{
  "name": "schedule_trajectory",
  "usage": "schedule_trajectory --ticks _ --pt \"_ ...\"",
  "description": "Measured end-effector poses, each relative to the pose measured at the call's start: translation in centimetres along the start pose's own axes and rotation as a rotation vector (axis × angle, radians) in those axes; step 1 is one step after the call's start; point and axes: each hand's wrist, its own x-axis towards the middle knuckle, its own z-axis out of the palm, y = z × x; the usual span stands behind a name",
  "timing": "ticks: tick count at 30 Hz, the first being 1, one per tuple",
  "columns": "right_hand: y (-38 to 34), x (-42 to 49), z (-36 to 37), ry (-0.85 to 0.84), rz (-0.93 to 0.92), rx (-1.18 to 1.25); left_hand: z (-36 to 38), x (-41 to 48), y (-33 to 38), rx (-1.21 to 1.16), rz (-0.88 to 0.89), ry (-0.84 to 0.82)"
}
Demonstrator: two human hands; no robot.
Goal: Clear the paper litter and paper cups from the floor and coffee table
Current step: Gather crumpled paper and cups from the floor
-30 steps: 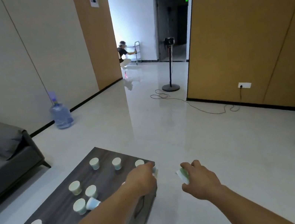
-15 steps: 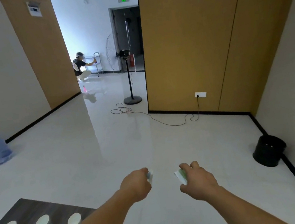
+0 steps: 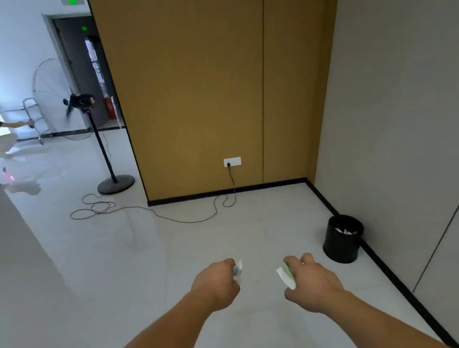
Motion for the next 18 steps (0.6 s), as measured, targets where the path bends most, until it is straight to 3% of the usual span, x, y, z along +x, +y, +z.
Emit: schedule_trajectory --ticks 18 --pt "28.8 26.8 -9.6 -0.069 0.274 0.050 7.5 38.4 22.3 -0.011 0.164 -0.213"
